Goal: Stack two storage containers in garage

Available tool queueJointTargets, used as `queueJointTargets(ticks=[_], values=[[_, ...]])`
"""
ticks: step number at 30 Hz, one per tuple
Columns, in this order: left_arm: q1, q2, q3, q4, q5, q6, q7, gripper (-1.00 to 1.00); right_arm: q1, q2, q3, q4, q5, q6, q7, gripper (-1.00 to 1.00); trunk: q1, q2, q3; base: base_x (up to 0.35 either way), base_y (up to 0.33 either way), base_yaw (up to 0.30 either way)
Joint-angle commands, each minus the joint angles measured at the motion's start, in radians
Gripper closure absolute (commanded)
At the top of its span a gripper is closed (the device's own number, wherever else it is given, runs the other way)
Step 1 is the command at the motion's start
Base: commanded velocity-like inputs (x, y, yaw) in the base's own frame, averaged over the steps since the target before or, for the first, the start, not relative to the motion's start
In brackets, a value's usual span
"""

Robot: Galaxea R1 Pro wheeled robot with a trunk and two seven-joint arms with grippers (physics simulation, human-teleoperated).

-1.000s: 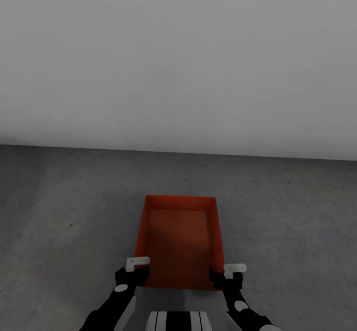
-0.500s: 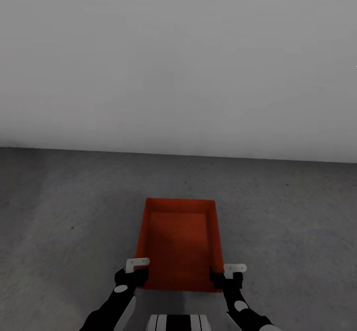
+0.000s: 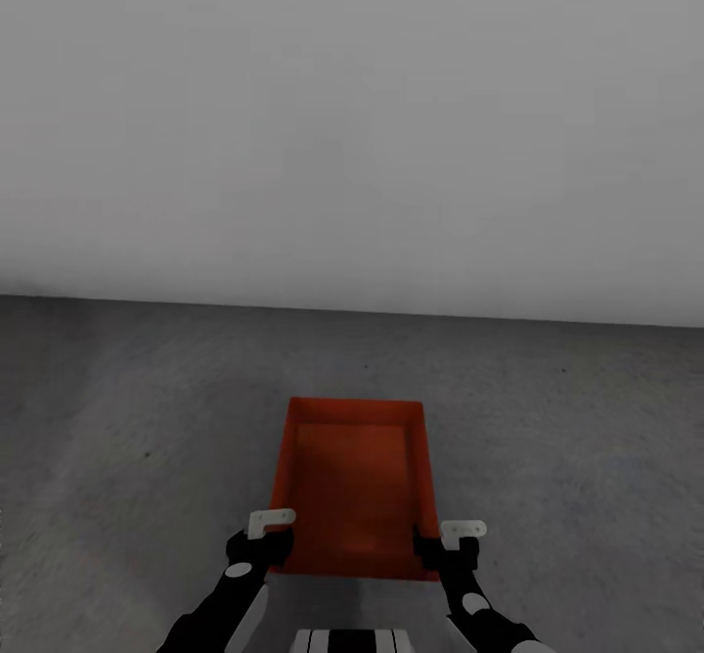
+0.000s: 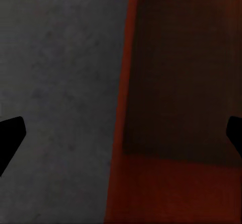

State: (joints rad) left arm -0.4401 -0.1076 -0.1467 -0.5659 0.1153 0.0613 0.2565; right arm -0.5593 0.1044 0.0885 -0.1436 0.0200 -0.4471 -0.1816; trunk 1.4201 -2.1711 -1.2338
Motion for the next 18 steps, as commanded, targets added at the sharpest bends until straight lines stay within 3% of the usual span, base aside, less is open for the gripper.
queueJointTargets(ticks=[1, 18], values=[[0.000, 0.001, -0.007, -0.002, 0.010, 0.005, 0.009, -1.00, -0.001, 0.000, 0.008, 0.001, 0.002, -0.001, -0.010, -1.00, -0.004, 0.007, 0.003, 0.000, 0.000, 0.000], [0.000, 0.001, -0.007, -0.003, 0.009, 0.005, 0.009, -1.00, -0.001, 0.000, 0.008, 0.001, 0.003, -0.001, -0.010, -1.00, -0.069, 0.126, 0.056, 0.000, 0.000, 0.000]])
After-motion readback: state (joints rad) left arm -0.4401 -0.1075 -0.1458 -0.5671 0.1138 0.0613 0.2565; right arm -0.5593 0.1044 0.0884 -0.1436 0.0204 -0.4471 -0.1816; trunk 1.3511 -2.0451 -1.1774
